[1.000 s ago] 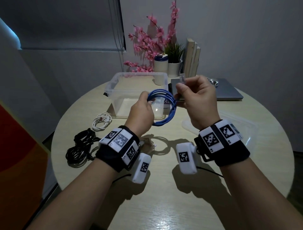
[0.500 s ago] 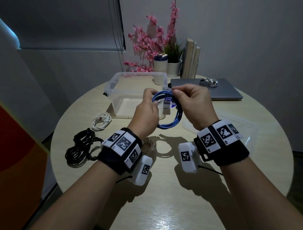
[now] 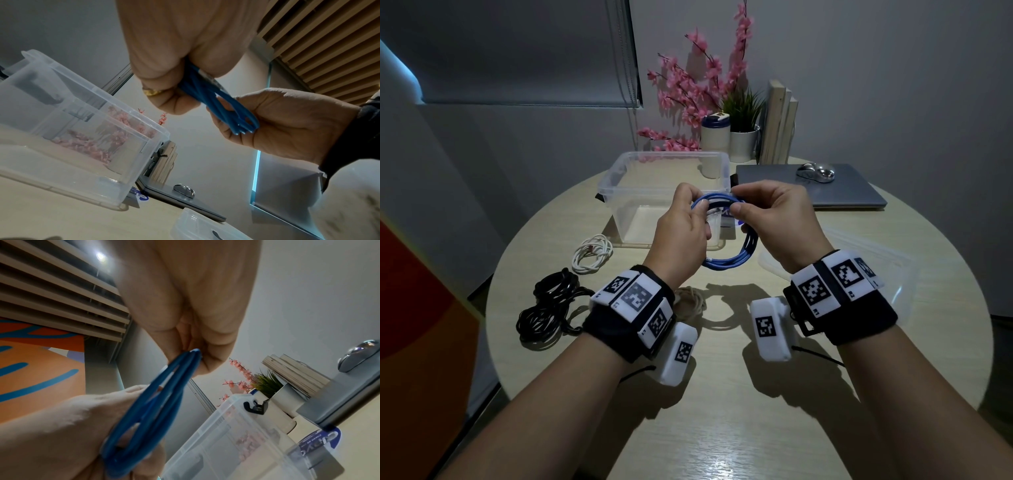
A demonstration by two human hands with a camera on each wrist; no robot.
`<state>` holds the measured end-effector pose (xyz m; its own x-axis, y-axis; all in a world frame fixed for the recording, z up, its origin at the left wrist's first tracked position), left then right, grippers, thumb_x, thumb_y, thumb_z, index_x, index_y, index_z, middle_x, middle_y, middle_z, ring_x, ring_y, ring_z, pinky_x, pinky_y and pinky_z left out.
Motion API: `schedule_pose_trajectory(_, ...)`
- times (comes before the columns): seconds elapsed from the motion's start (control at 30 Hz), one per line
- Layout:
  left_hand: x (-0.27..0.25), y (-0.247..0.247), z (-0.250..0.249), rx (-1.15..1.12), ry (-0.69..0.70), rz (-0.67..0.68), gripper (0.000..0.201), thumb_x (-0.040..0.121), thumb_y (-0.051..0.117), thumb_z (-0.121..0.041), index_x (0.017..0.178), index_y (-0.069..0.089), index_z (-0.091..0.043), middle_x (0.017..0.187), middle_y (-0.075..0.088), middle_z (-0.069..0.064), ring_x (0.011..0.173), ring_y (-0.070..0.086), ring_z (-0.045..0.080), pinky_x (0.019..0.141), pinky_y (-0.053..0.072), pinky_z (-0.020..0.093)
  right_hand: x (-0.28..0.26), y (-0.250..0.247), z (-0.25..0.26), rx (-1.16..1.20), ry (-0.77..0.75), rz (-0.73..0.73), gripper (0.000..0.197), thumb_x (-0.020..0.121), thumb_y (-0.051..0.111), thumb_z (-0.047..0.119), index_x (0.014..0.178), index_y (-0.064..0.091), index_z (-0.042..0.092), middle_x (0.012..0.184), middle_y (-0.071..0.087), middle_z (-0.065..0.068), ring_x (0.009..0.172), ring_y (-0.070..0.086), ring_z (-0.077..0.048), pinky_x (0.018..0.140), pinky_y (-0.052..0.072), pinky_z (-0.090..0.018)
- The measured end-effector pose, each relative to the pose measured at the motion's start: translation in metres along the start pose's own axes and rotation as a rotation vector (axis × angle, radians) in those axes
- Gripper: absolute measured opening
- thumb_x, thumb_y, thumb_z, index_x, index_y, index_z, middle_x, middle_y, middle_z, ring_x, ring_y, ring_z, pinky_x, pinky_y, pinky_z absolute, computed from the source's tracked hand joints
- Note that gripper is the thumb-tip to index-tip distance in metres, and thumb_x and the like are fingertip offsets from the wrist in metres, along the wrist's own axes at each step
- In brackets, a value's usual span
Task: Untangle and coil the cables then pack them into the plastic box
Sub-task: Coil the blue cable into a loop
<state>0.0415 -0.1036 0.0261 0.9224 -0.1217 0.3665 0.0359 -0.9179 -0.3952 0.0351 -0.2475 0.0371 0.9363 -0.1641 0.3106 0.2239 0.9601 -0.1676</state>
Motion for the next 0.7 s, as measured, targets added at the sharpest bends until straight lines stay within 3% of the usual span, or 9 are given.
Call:
schedule_pose_trajectory(0.3, 0.0014, 0.0024, -0.0047, 0.018, -0.014, 0.024, 0.005, 0.102, 0.038, -0.018, 0.096, 0.038, -0.017, 0.068, 0.052, 0.003, 0.055, 0.047, 0.017, 0.050, 0.041, 0.032, 0.0000, 0.0037, -0.0017, 0.066, 0.014, -0.033, 0.014, 0.088, 0.061, 0.002, 0.096, 0.067, 0.012, 0.089, 0.070, -0.006, 0.075, 0.062, -0.012, 0.059, 0.048, -0.019)
schedule_pose_trajectory(0.6, 0.0016, 0.0050, -0.0032, 0.010, -0.033, 0.056, 0.006, 0.101, 0.036, -0.018, 0.105, 0.039, -0.021, 0.068, 0.053, 0.004, 0.056, 0.048, 0.017, 0.055, 0.043, 0.034, -0.0012, 0.0075, -0.0042, 0.123, 0.037, -0.033, 0.013, 0.092, 0.056, 0.004, 0.096, 0.065, 0.014, 0.088, 0.067, -0.005, 0.077, 0.060, -0.013, 0.063, 0.050, -0.021)
schedule_pose_trajectory(0.7, 0.0017, 0.0053, 0.0004, -0.010, -0.042, 0.059, 0.007, 0.101, 0.036, -0.017, 0.103, 0.043, -0.019, 0.068, 0.052, 0.004, 0.057, 0.046, 0.017, 0.056, 0.041, 0.034, -0.0007, 0.0076, -0.0041, 0.136, 0.021, -0.029, 0.014, 0.091, 0.057, 0.003, 0.097, 0.066, 0.012, 0.085, 0.067, -0.002, 0.070, 0.061, -0.007, 0.061, 0.048, -0.017)
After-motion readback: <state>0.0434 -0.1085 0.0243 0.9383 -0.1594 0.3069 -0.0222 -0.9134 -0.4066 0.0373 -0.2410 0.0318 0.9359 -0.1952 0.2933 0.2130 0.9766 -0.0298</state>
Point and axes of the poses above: each hand's wrist, its own x-axis towards the middle knuckle, its own y-axis out of the palm, z = x × y, the point moved 7 cm from there along x, towards the middle knuckle
